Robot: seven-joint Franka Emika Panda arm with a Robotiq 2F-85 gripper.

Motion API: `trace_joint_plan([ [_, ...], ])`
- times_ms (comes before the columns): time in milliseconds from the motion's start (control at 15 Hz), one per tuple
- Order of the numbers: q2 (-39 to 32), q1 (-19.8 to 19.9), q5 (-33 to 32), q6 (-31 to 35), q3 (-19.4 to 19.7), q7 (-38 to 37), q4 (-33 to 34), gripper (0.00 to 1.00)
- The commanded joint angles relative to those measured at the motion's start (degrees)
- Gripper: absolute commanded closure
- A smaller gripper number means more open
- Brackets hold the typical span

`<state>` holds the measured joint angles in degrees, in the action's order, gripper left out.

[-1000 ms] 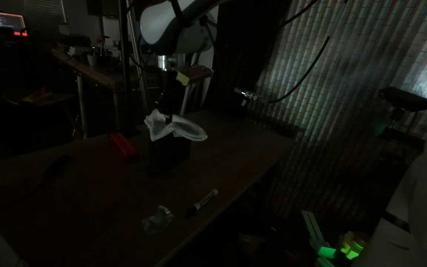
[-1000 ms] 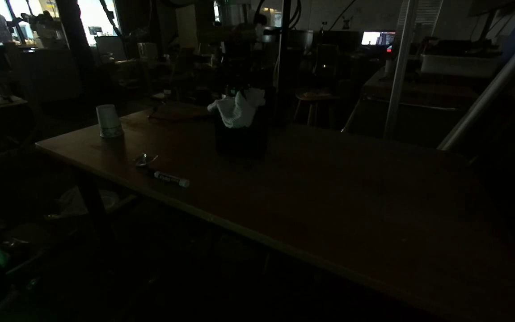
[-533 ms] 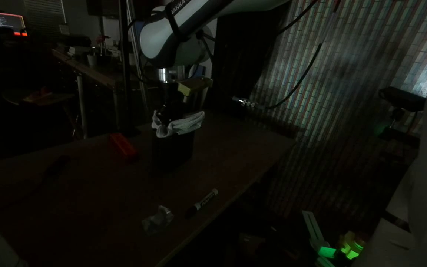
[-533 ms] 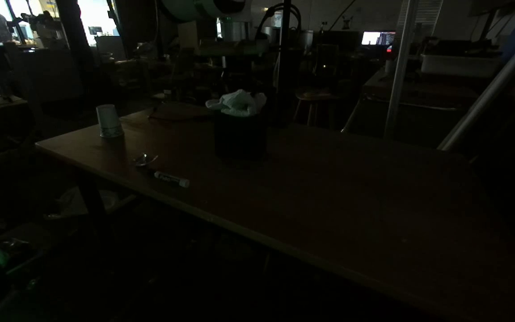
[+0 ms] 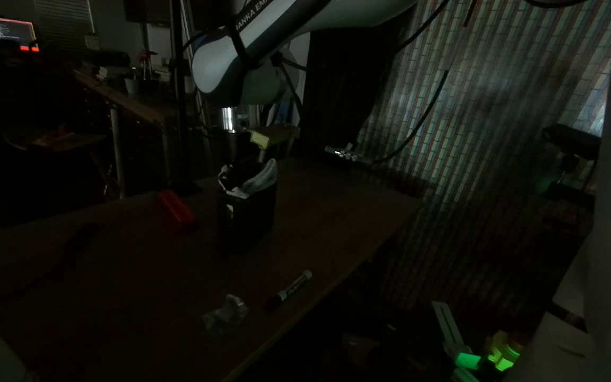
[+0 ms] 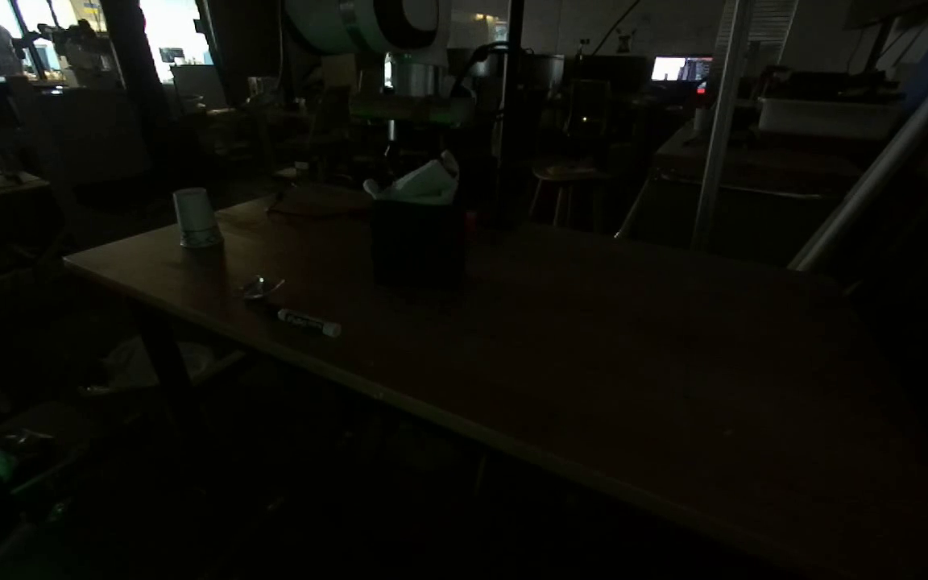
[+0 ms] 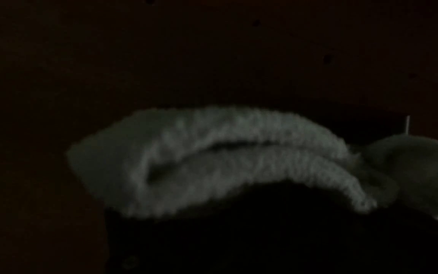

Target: Put the towel in the box

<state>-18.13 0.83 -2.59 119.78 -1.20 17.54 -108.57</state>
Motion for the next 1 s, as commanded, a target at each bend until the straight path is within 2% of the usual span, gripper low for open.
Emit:
trace_joint_plan([
  [0,-2.02,1.1,4.4,-2.35,-1.67,3.42,0.39,0.97],
  [333,1.96,1.66,6.18,-5.01,-0.88,2.7,0.37,0.95],
  [400,3.87,1.7,5.91,-5.29,-0.65,2.12,-0.35,0.63],
  [533,6.67,1.91,5.92,-7.0,-0.42,1.62,-0.87,0.56],
  [933,14.12,1.51,5.25,-11.37,0.42,0.17,-0.67,0.11],
])
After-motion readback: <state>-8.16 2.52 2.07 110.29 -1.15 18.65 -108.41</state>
